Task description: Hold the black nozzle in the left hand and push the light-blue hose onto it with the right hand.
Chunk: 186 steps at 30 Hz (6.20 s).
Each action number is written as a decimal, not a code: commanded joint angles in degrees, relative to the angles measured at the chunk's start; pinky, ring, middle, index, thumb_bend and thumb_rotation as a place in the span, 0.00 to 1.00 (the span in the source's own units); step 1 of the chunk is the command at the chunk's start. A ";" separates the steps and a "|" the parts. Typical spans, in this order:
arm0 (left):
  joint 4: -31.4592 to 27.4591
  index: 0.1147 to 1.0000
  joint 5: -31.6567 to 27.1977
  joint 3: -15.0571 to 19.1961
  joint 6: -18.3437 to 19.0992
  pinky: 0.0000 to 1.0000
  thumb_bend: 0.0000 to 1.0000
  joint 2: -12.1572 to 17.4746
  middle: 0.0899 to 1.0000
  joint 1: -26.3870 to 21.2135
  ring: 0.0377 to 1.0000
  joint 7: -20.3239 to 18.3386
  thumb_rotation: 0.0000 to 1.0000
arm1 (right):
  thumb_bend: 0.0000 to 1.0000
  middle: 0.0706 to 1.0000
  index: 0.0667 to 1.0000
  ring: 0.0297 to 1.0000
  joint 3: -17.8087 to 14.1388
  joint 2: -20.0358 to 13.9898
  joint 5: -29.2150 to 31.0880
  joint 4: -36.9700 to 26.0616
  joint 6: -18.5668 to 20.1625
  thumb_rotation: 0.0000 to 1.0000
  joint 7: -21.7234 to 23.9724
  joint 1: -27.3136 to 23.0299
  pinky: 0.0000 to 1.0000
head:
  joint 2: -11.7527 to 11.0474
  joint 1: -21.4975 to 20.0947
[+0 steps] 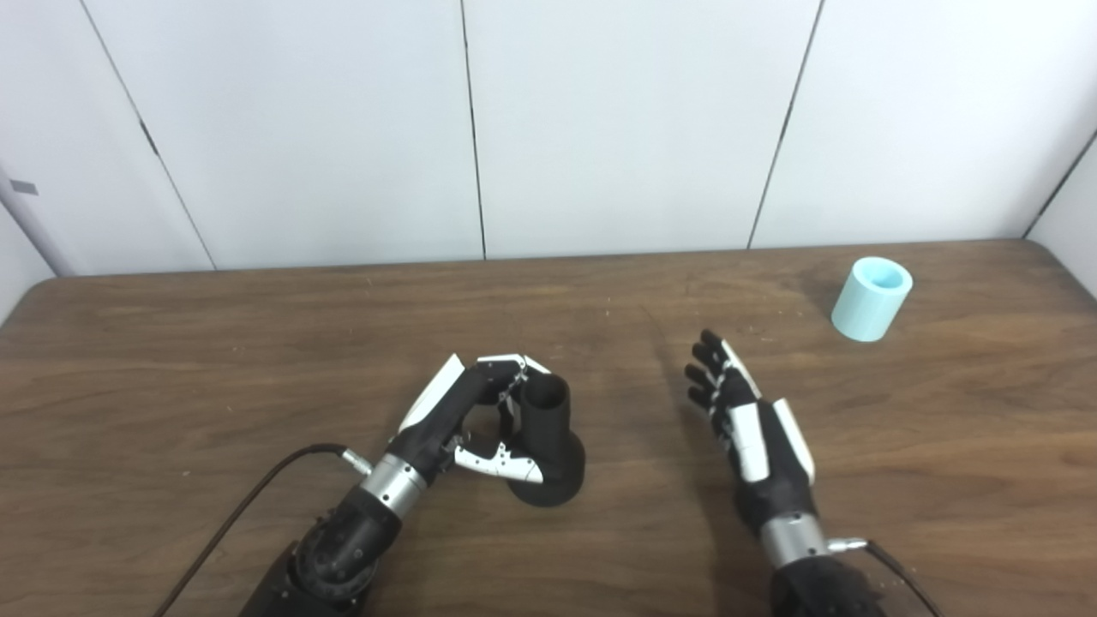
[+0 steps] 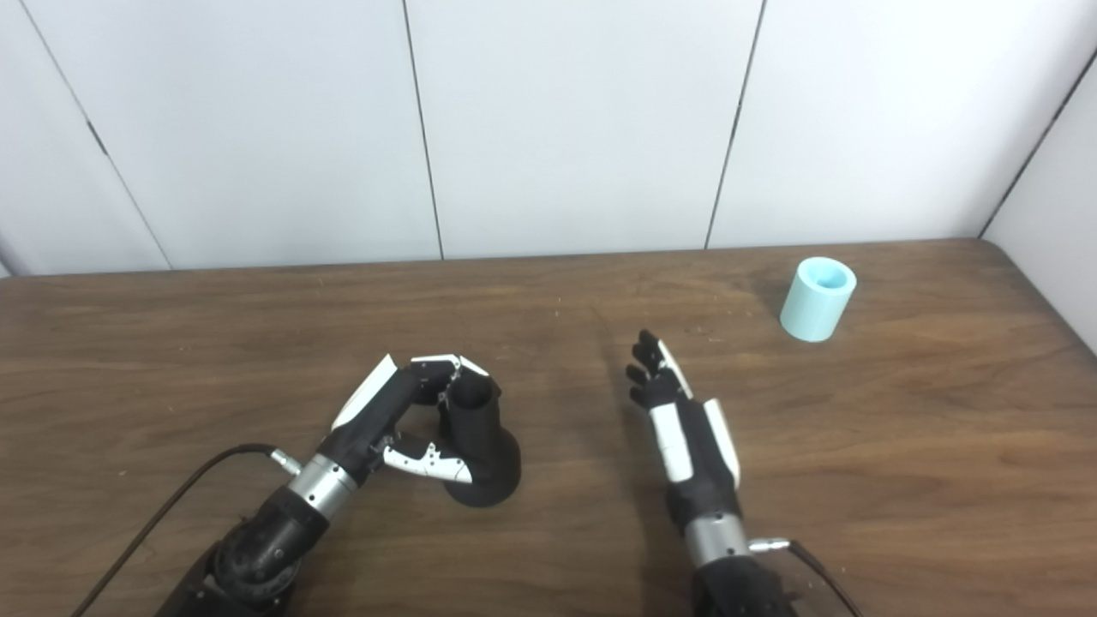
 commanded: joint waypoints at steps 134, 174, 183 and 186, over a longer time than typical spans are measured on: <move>11.61 0.41 4.67 1.56 -3.60 0.17 0.52 -0.85 0.27 4.63 0.22 -2.12 0.08 | 0.53 0.43 0.45 0.19 15.12 -42.23 -49.35 34.05 0.55 0.00 15.38 -39.26 0.12 | -3.68 -1.69; 9.12 0.41 8.17 -0.15 -0.20 0.17 0.52 -4.84 0.26 3.63 0.22 -0.84 0.08 | 0.53 0.43 0.44 0.19 15.85 -30.35 -41.40 -4.75 -12.26 0.00 35.99 -38.56 0.14 | -2.44 9.64; 8.96 0.41 7.60 -0.21 -0.94 0.17 0.52 -4.27 0.26 3.78 0.22 -1.15 0.08 | 0.53 0.39 0.46 0.20 15.60 -29.27 -41.52 -4.55 -12.18 0.00 37.50 -38.72 0.15 | -2.49 8.78; 8.82 0.41 7.58 -0.21 -0.99 0.17 0.52 -4.01 0.26 3.90 0.22 -1.25 0.08 | 0.52 0.35 0.47 0.21 15.36 -28.64 -41.48 -5.15 -11.83 0.00 37.65 -39.13 0.15 | -2.38 8.39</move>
